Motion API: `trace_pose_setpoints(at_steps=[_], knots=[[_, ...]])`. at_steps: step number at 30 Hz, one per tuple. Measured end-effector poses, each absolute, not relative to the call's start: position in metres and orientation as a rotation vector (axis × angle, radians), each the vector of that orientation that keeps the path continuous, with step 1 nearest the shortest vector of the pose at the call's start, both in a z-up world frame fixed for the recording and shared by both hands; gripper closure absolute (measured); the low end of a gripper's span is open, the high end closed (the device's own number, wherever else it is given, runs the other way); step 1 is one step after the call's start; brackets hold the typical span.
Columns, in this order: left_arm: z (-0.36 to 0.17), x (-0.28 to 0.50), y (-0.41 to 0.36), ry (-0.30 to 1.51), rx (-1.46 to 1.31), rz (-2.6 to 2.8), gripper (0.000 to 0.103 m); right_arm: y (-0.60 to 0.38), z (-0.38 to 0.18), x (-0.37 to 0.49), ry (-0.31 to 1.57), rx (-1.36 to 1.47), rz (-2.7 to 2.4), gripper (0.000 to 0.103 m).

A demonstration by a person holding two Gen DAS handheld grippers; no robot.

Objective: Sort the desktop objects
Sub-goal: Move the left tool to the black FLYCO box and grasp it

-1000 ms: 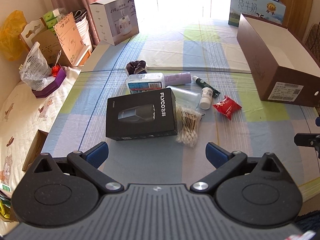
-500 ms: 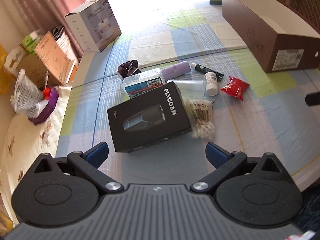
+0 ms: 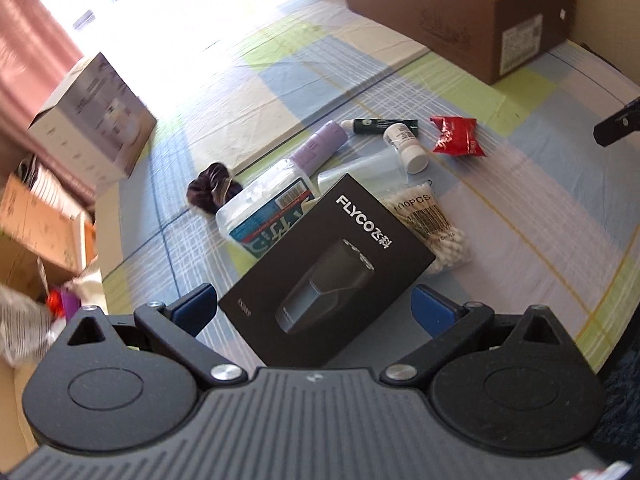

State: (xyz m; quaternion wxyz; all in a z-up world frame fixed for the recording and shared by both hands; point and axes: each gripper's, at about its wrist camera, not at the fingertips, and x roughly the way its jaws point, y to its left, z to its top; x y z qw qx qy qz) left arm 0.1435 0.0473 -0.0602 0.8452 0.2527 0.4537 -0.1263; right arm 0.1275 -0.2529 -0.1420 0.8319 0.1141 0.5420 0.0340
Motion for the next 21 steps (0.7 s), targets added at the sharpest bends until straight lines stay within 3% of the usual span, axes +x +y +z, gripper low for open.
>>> trace_pose_setpoints(at_steps=[14,16,21], knots=[[-0.086,0.166,0.056,0.912,0.692,-0.628,0.001,-0.266,-0.154,0.102,1.165,0.352,-0.134,0.002],[-0.09,0.169,0.057,0.919,0.697,-0.646,0.011,-0.266,-0.155,0.1,1.165,0.354,-0.145,0.002],[-0.091,0.167,0.059,0.9,0.676,-0.666,0.015,-0.263,-0.156,0.102,1.167,0.354,-0.147,0.002]])
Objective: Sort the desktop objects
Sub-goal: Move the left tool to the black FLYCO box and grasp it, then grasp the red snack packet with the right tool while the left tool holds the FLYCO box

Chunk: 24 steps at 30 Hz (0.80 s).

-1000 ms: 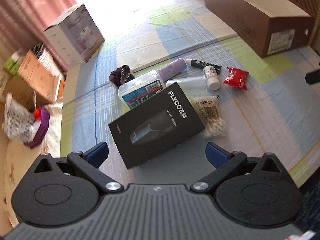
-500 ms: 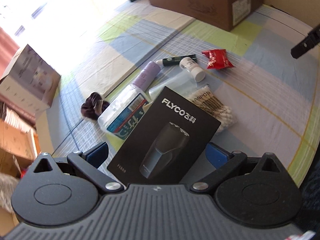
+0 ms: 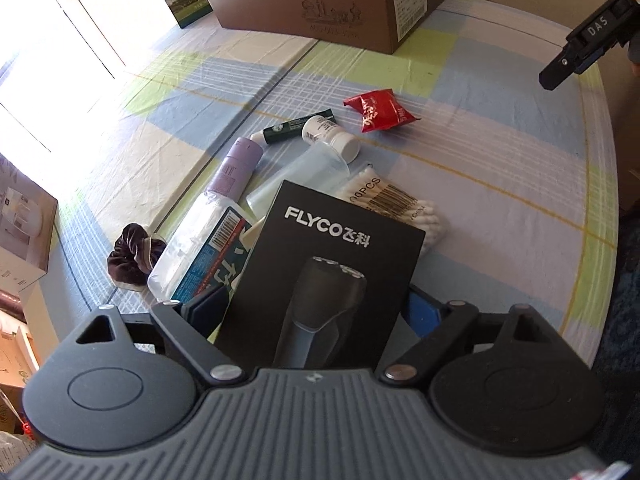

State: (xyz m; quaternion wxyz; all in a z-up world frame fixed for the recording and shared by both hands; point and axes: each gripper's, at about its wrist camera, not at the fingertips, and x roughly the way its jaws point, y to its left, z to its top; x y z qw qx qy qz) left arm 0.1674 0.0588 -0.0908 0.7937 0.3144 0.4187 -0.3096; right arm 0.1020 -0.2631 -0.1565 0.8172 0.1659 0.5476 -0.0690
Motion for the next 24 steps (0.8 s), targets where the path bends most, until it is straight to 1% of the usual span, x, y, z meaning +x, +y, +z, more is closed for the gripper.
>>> trace_pose_setpoints(at_steps=[2,4,14,20,24], knots=[[-0.089,0.164,0.059,0.891,0.657,-0.657,0.021,-0.261,-0.157,0.104,1.169,0.348,-0.138,0.002],[-0.086,0.161,0.061,0.893,0.625,-0.642,0.022,-0.257,-0.158,0.107,1.17,0.341,-0.122,0.002],[-0.065,0.137,0.1,0.969,0.316,-0.372,0.023,-0.227,-0.16,0.128,1.156,0.267,0.018,0.002],[-0.081,0.147,0.143,1.073,0.151,-0.096,0.024,-0.204,-0.161,0.142,1.145,0.2,0.11,0.002],[-0.092,0.152,0.164,1.107,0.076,-0.022,0.024,-0.19,-0.161,0.153,1.119,0.159,0.173,0.002]])
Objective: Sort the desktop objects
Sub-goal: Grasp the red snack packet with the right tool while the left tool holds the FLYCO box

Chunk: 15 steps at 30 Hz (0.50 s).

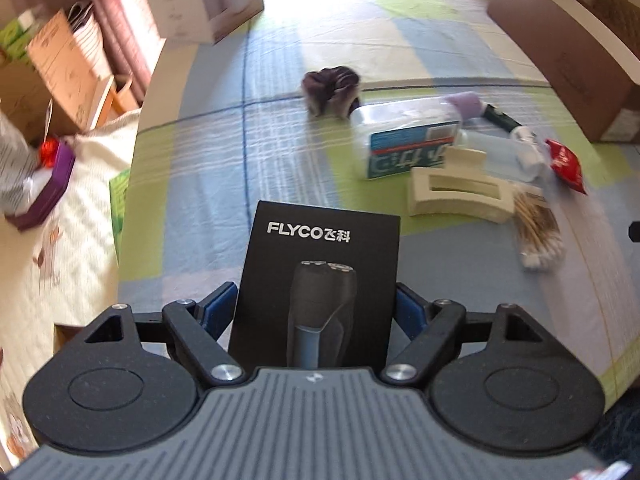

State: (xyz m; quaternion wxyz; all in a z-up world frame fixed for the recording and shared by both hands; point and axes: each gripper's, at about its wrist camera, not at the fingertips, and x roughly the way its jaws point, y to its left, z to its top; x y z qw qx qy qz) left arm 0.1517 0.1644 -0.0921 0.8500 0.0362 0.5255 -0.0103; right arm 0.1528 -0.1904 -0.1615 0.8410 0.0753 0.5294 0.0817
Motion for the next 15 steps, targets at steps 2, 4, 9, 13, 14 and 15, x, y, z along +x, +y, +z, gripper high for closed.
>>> trace_pose_setpoints(at_steps=[2,4,9,13,14,15], knots=[[-0.097,0.155,0.169,1.12,0.053,-0.014,0.025,-0.185,-0.161,0.159,1.095,0.142,0.203,0.002],[-0.102,0.159,0.171,1.137,0.034,-0.015,0.024,-0.181,-0.162,0.166,1.076,0.129,0.237,0.002],[-0.114,0.164,0.169,1.163,0.044,0.019,0.025,-0.167,-0.168,0.181,1.038,0.088,0.287,0.002],[-0.114,0.168,0.176,1.147,-0.005,0.116,0.026,-0.16,-0.168,0.193,1.028,0.105,0.304,0.022],[-0.114,0.17,0.178,1.147,-0.021,0.144,0.026,-0.16,-0.167,0.197,1.029,0.134,0.295,0.024],[-0.113,0.171,0.182,1.151,-0.044,0.171,0.026,-0.159,-0.166,0.201,1.024,0.16,0.283,0.026]])
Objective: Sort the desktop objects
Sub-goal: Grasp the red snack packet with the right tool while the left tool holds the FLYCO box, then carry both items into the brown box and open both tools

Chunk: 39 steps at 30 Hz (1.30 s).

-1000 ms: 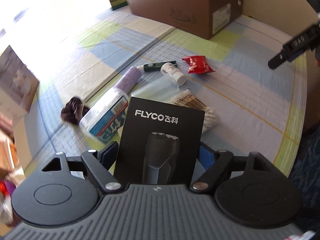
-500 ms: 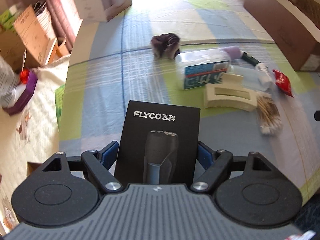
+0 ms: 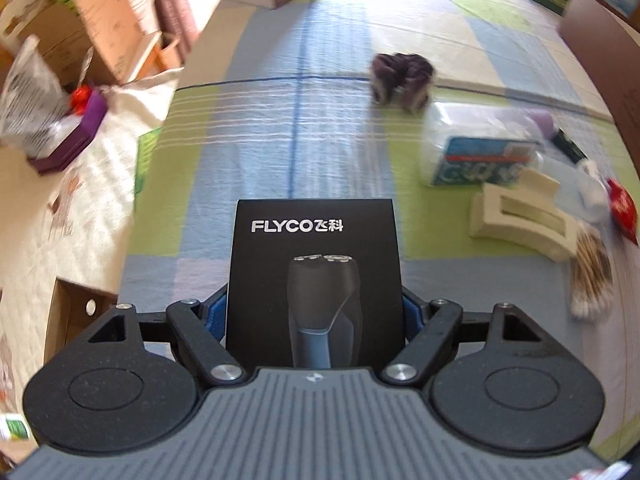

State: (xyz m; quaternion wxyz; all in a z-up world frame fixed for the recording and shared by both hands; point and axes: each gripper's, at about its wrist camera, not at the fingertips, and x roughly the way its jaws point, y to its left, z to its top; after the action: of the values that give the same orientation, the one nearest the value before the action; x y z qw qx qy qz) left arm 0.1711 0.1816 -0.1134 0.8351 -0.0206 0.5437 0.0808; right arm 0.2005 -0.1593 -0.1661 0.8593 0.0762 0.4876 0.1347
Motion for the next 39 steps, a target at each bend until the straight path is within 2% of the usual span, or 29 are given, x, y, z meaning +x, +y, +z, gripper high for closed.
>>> trace_pose_setpoints(at_steps=[2,7,9,11,12,20,28,39], knots=[[-0.114,0.173,0.185,1.155,-0.075,0.198,0.026,-0.156,-0.164,0.209,1.013,0.184,0.252,0.036],[-0.114,0.178,0.183,1.157,-0.085,0.212,0.026,-0.149,-0.172,0.229,1.032,0.229,0.159,0.048],[-0.114,0.18,0.183,1.16,-0.092,0.217,0.026,-0.146,-0.178,0.233,1.052,0.217,0.149,0.056],[-0.114,0.181,0.183,1.161,-0.096,0.22,0.026,-0.143,-0.185,0.233,1.071,0.168,0.143,0.069],[-0.114,0.181,0.184,1.162,-0.097,0.221,0.026,-0.143,-0.186,0.232,1.063,0.154,0.154,0.071],[-0.114,0.182,0.18,1.166,-0.08,0.215,0.027,-0.144,-0.188,0.219,1.038,0.037,0.234,0.077],[-0.109,0.168,0.165,1.16,-0.07,0.188,0.027,-0.168,-0.175,0.202,1.04,0.082,0.3,0.079],[-0.038,0.155,0.115,1.026,-0.033,0.136,0.027,-0.209,-0.127,0.19,0.951,0.138,0.412,0.079]])
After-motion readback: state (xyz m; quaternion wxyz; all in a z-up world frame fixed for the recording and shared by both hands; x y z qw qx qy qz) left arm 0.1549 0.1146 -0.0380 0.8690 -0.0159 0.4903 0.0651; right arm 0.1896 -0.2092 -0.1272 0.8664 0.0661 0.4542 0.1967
